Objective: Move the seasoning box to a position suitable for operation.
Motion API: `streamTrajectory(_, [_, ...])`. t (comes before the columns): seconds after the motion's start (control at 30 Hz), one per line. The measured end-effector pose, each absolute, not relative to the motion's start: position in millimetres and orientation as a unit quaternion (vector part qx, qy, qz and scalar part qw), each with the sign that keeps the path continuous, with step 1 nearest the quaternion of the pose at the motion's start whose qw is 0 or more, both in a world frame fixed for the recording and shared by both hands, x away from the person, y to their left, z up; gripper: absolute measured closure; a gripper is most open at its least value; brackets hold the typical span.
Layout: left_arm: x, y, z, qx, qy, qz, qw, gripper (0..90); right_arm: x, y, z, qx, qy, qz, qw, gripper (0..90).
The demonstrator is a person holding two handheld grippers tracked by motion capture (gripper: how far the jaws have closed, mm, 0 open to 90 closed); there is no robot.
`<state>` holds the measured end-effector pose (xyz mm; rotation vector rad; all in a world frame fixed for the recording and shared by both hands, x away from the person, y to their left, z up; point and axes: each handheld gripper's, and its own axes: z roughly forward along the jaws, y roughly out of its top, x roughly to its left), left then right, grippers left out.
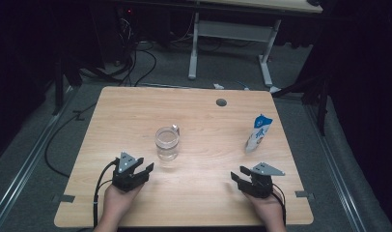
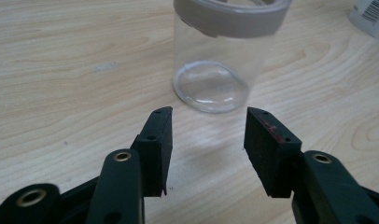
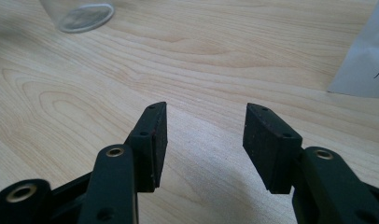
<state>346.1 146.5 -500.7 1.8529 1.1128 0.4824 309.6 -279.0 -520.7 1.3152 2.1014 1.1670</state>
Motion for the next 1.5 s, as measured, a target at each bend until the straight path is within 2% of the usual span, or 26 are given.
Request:
streamTrajectory(0.1, [352, 146, -495, 0.748, 0.447, 0.202, 0.448, 57.2, 309, -279, -520, 0.47, 0.751, 0.418, 0.201, 49.4])
streamTrajectory(0.23, [358, 144, -488, 0.747, 0.439, 0.204, 0.456, 56.6, 309, -280, -520, 0.47, 0.75, 0.419, 0.2, 48.9])
streamTrajectory(0.47, [371, 139, -483, 0.752, 0.436, 0.211, 0.447, 67.0, 308, -280, -517, 0.465, 0.749, 0.426, 0.203, 48.3])
streamTrajectory(0.73, [391, 137, -483, 0.741, 0.452, 0.227, 0.441, 74.5, 308, -280, -517, 0.463, 0.75, 0.425, 0.205, 47.3])
streamTrajectory(0.87, [407, 136, -484, 0.732, 0.461, 0.24, 0.441, 90.0, 308, -280, -517, 0.462, 0.75, 0.426, 0.205, 47.0])
streamTrajectory(1.13, [439, 120, -481, 0.732, 0.441, 0.244, 0.458, 90.0, 308, -276, -517, 0.458, 0.754, 0.425, 0.203, 46.8])
streamTrajectory(1.5, [445, 123, -490, 0.729, 0.434, 0.224, 0.479, 90.0, 306, -272, -519, 0.455, 0.76, 0.418, 0.202, 46.7])
